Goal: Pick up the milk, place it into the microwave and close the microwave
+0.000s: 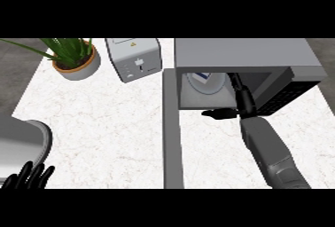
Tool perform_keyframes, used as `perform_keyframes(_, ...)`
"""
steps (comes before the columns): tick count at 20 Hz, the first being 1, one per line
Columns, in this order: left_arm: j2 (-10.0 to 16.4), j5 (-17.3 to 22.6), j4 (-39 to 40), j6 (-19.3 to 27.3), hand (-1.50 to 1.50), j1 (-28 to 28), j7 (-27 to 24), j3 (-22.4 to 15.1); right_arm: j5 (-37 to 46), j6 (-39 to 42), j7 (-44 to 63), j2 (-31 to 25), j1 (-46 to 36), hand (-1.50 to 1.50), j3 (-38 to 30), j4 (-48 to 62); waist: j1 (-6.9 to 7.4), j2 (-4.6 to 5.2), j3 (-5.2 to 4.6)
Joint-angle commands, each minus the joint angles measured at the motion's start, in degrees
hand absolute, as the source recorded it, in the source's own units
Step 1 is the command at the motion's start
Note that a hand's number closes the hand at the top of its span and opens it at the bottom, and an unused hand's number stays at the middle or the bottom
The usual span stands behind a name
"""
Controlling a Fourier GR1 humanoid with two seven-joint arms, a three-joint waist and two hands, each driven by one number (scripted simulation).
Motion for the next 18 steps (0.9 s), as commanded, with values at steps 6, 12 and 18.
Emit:
perform_keyframes(6,-0.17,-6.27,2.43,2.99,1.5,-4.55,3.87,-8.29,-2.42,8.47,2.13,3.25,17.01,-1.5,4.24,-16.34,-2.04,-0.57,-0.1)
perform_keyframes(12,-0.15,-11.8,5.06,6.6,1.5,-12.74,10.62,-14.91,-3.98,11.98,4.72,2.13,28.88,-1.5,7.26,-33.68,-2.69,-0.48,-0.12)
perform_keyframes(18,-0.16,-17.89,8.85,7.46,1.5,-19.29,11.97,-17.76,-6.0,14.28,11.25,0.86,45.07,-1.5,9.48,-55.05,-2.0,-0.2,-0.12)
